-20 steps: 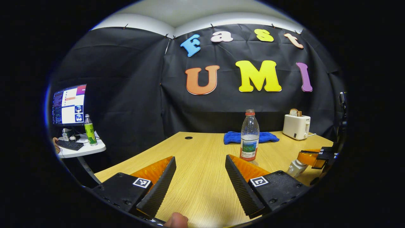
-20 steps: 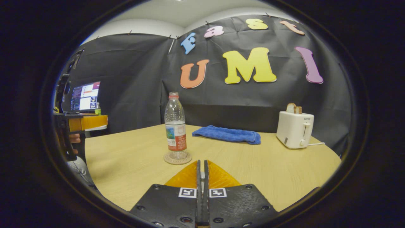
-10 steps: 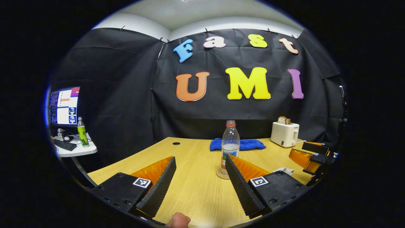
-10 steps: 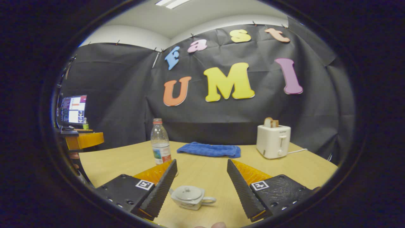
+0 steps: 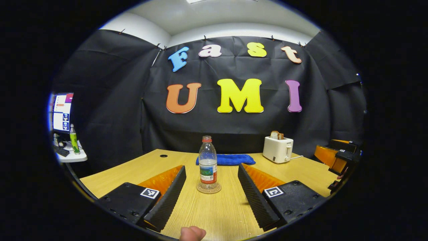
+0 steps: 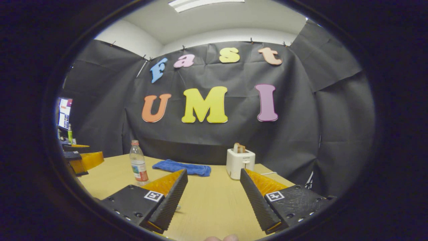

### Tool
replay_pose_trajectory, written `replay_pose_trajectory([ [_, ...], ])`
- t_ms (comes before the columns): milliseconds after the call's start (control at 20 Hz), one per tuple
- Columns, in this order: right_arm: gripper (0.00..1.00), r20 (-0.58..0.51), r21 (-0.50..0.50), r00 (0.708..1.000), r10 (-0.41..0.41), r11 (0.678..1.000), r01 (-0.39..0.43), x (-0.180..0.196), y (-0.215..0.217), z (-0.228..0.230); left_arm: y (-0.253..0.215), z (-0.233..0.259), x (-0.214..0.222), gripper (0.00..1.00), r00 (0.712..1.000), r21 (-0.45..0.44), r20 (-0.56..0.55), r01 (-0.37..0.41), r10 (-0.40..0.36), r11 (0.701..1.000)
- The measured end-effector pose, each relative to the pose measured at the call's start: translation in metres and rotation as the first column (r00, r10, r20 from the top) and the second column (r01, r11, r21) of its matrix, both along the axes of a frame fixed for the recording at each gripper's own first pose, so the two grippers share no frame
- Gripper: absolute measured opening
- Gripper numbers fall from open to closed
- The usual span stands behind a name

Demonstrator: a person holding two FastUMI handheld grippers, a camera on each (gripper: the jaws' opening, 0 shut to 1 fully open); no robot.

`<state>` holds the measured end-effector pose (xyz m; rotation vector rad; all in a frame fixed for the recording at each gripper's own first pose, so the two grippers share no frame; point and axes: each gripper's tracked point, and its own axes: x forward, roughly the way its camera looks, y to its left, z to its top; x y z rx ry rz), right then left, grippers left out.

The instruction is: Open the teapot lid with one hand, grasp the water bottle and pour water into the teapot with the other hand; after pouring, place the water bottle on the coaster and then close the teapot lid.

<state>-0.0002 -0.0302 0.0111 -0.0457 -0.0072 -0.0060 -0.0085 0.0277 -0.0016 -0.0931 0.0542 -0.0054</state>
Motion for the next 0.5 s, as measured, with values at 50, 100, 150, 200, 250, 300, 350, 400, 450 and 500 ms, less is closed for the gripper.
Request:
replay_pose_trajectory([
  [50, 0.95, -0.002, -0.001, 1.0, -0.005, 1.0, 0.005, -0.005, -0.001, 0.003, 0.002, 0.003, -0.003, 0.98, 1.0, 0.013, 0.011, -0.01, 0.01, 1.0],
  [100, 0.95, 0.0, -0.002, 1.0, -0.006, 1.0, 0.006, -0.012, 0.0, 0.006, 0.002, 0.006, -0.007, 0.98, 1.0, 0.025, 0.026, -0.012, 0.012, 1.0],
  [150, 0.95, 0.005, -0.008, 1.0, -0.01, 1.0, 0.01, -0.017, 0.002, 0.011, -0.001, 0.009, -0.009, 0.98, 0.999, 0.042, 0.037, -0.006, 0.005, 0.999],
  [200, 0.95, 0.014, -0.021, 1.0, -0.016, 1.0, 0.017, -0.021, 0.002, 0.016, -0.001, 0.011, -0.011, 0.98, 0.999, 0.062, 0.05, -0.005, 0.001, 0.998],
  [250, 0.95, 0.025, -0.034, 0.999, -0.026, 0.999, 0.027, -0.024, 0.003, 0.019, -0.002, 0.012, -0.013, 0.98, 0.998, 0.074, 0.061, 0.001, -0.006, 0.997],
  [300, 0.95, 0.029, -0.045, 0.999, -0.033, 0.998, 0.034, -0.026, 0.005, 0.02, -0.004, 0.011, -0.014, 0.98, 0.998, 0.077, 0.068, 0.009, -0.014, 0.997],
  [350, 0.95, 0.027, -0.049, 0.999, -0.031, 0.998, 0.032, -0.029, 0.009, 0.019, -0.007, 0.009, -0.015, 0.97, 0.998, 0.077, 0.057, 0.022, -0.026, 0.997],
  [400, 0.95, 0.025, -0.048, 0.999, -0.027, 0.998, 0.028, -0.031, 0.012, 0.018, -0.007, 0.008, -0.017, 0.97, 0.998, 0.07, 0.054, 0.021, -0.025, 0.997],
  [450, 0.95, 0.022, -0.047, 0.999, -0.025, 0.999, 0.026, -0.033, 0.015, 0.017, -0.007, 0.008, -0.018, 0.97, 0.998, 0.062, 0.05, 0.019, -0.022, 0.998],
  [500, 0.95, 0.019, -0.05, 0.999, -0.027, 0.998, 0.027, -0.034, 0.017, 0.016, -0.008, 0.007, -0.02, 0.97, 0.999, 0.06, 0.044, 0.027, -0.03, 0.998],
])
